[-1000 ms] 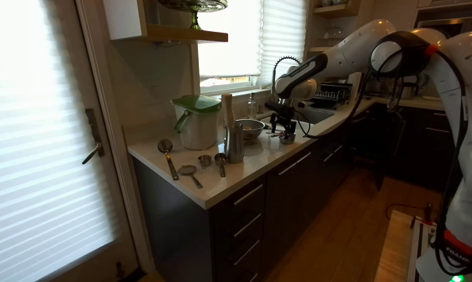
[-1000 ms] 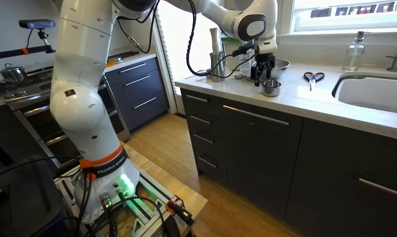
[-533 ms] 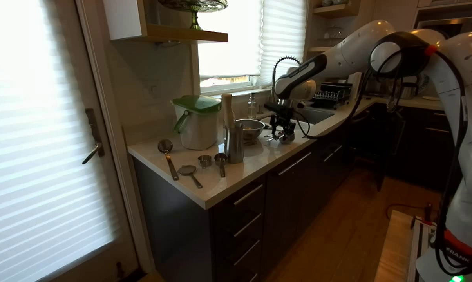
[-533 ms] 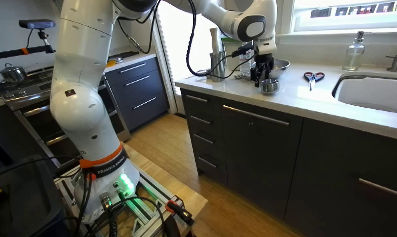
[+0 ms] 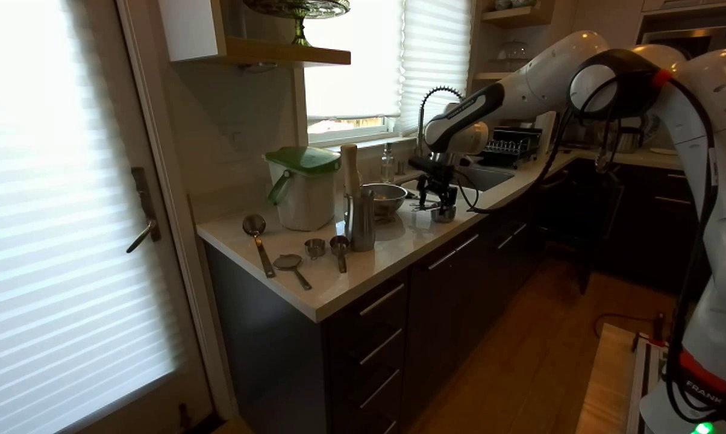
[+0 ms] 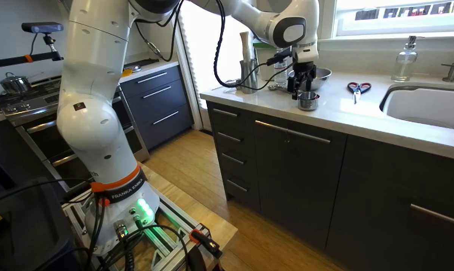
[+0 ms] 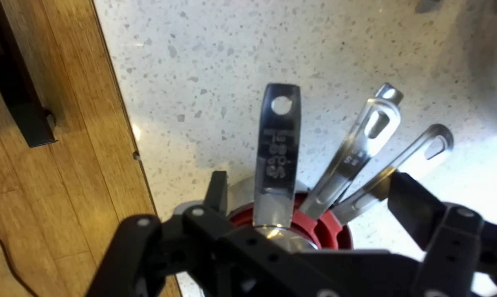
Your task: Pick up the silver measuring spoon to the right of the silver cup and put it in the far right silver measuring cup on the kitchen counter
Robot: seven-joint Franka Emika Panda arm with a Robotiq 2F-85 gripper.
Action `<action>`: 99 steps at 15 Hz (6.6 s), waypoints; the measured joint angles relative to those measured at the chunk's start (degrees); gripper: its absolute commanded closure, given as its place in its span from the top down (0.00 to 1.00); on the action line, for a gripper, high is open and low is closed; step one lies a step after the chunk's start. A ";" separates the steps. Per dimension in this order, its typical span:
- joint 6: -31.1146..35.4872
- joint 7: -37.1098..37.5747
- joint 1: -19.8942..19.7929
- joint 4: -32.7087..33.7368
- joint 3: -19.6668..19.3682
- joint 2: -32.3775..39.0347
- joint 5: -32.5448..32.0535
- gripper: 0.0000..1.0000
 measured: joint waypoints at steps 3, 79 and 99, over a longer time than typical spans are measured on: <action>-0.06 0.07 -0.60 0.00 -0.11 -0.01 0.27 1.00; -4.06 -31.40 -0.91 3.07 1.09 1.90 -4.75 0.49; -4.17 -32.09 0.00 3.19 -0.09 1.66 -5.57 0.98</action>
